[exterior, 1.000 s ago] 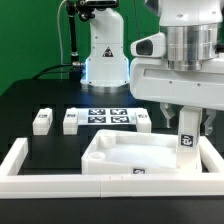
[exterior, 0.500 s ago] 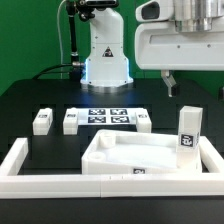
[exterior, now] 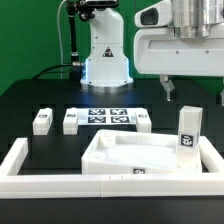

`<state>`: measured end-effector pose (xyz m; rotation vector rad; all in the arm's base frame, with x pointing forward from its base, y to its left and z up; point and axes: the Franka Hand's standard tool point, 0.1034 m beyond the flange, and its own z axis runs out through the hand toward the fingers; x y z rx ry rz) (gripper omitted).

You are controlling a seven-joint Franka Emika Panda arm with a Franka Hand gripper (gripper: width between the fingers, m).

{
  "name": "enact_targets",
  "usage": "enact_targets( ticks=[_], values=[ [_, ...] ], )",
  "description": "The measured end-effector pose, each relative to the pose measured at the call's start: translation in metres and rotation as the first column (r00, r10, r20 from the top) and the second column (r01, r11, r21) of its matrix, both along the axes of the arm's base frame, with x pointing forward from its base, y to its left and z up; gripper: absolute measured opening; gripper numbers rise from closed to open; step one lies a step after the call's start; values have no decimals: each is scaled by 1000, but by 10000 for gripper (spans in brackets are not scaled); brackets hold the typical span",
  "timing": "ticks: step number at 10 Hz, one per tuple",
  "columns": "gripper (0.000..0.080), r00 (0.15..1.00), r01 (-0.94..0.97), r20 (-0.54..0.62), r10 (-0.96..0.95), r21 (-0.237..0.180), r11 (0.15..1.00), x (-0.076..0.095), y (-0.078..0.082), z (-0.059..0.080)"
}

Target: Assemble desk

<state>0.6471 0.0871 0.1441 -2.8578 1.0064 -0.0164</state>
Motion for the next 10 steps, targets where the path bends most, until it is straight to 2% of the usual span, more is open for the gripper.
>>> enact_targets(
  ticks=[1, 3, 4, 6, 8, 9, 10],
  values=[
    [649, 999, -38, 7, 38, 2, 999, -6, 7, 1],
    [649, 998, -64, 23, 64, 9, 998, -44, 5, -1],
    [649, 997, -72, -7, 72, -3, 997, -76, -4, -23],
    [649, 978, -209, 13, 209, -11, 978, -64, -1, -16],
    [649, 930, -365, 24, 366, -21, 931, -66, -2, -18],
    [649, 917, -398, 16, 398, -14, 917, -70, -5, -21],
    [649, 909, -417, -10, 417, -1, 909, -82, -13, -30]
  ],
)
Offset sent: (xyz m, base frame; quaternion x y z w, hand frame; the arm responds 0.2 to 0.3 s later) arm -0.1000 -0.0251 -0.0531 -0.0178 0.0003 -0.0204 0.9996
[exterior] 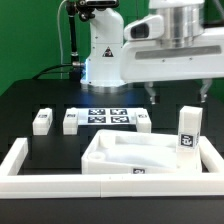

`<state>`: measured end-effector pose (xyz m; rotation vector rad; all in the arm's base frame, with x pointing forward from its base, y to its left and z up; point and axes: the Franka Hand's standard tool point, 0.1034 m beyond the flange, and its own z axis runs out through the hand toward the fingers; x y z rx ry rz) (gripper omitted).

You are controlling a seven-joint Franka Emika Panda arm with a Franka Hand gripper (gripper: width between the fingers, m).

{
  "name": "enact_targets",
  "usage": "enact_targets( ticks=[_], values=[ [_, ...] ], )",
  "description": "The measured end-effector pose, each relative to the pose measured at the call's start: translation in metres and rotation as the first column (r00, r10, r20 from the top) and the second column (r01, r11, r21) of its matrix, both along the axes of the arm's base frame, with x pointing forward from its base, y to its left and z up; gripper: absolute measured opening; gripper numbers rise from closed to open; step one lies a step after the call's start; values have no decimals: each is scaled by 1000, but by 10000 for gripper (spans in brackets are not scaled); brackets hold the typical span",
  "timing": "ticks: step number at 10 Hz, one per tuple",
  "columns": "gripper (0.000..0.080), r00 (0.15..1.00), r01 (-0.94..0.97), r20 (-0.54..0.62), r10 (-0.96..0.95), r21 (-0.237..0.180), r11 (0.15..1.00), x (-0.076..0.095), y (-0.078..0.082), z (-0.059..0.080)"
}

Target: Assemble desk

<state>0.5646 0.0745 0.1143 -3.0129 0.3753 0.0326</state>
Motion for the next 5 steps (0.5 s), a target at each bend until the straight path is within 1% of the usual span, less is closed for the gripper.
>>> enact_targets(
  ticks=[1, 2, 3, 5],
  values=[
    [649, 1000, -19, -22, 19, -1, 1000, -18, -4, -7],
    [649, 997, -60, -53, 60, -1, 998, -42, -8, -16],
    [649, 987, -70, -141, 71, 15, 997, -61, -10, -23],
    [649, 962, -66, -261, 76, 45, 997, -59, -11, -21]
  ],
)
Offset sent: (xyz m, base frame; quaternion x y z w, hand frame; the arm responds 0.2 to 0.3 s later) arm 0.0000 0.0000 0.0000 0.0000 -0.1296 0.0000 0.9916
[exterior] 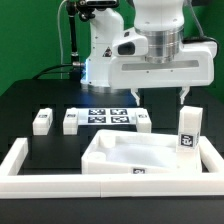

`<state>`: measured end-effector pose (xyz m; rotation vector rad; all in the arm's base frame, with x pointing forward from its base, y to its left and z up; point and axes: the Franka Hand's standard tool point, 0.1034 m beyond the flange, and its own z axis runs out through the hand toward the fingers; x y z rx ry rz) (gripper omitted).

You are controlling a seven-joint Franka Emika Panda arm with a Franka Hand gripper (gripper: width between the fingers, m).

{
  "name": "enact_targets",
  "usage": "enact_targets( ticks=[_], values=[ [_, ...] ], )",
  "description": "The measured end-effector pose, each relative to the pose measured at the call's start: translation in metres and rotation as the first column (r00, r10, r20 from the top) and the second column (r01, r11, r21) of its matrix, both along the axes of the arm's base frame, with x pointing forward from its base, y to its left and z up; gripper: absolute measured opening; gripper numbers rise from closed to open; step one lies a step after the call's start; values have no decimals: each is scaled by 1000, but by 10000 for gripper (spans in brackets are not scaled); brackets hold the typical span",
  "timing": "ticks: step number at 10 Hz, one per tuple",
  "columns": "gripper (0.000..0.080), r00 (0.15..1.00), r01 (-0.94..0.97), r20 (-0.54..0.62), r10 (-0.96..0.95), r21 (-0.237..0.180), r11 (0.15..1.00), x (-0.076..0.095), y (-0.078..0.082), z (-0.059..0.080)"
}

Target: Assemble desk

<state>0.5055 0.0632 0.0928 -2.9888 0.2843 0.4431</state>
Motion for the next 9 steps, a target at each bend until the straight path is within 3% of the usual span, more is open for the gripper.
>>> enact_targets(
  ticks=[2, 3, 5, 9],
  values=[
    [649, 995, -4, -96, 6, 16, 1000, -1, -4, -5],
    [649, 987, -109, -108, 116, 63, 992, -10, -13, -17],
    [649, 963, -142, -219, 159, 93, 986, -31, -29, -29],
    [649, 895, -125, -411, 176, 147, 981, -35, -26, -33]
  ],
)
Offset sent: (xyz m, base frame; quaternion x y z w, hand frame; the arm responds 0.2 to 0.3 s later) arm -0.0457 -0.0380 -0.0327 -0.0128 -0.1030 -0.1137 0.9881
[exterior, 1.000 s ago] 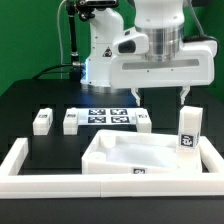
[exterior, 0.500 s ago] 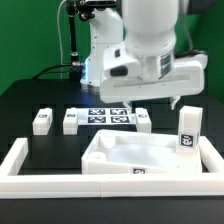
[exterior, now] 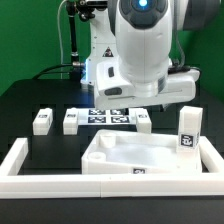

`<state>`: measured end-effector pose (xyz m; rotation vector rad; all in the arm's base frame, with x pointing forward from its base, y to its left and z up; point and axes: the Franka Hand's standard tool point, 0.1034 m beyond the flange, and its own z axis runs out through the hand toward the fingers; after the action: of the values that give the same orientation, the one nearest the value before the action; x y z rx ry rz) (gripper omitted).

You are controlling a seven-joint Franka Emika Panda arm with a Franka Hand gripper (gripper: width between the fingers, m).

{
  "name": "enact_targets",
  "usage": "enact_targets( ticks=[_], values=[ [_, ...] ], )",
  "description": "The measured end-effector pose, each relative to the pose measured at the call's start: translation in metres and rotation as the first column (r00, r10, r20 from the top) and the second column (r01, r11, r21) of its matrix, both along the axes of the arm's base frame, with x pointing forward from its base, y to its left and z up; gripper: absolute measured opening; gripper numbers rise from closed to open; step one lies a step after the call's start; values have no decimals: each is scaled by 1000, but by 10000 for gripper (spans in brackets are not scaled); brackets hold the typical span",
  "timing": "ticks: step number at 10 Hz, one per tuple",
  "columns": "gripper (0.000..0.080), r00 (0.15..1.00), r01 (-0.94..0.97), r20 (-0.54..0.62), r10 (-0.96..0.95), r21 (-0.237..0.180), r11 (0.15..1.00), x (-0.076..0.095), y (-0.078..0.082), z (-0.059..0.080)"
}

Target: Assemble desk

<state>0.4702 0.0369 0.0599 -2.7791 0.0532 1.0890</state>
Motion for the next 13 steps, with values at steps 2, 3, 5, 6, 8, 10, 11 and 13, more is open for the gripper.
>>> enact_targets(
  ticks=[2, 3, 5, 6, 8, 10, 11, 13],
  values=[
    [649, 1000, -13, 18, 14, -29, 1000, -2, 13, -14],
    [649, 1000, -19, 3, 19, -28, 999, -7, 15, -17],
    [649, 1000, -15, 6, 15, -28, 999, -5, 13, -17],
    [649, 1000, -14, 6, 15, -28, 999, -6, 13, -18],
    [649, 1000, -14, 5, 14, -28, 1000, -6, 13, -18],
    [649, 996, -11, -89, 8, -27, 1000, -20, 13, -25],
    [649, 990, -3, -144, -1, -28, 1000, -23, 12, -28],
    [649, 992, -2, -124, -1, -31, 1000, -17, 11, -29]
  ],
)
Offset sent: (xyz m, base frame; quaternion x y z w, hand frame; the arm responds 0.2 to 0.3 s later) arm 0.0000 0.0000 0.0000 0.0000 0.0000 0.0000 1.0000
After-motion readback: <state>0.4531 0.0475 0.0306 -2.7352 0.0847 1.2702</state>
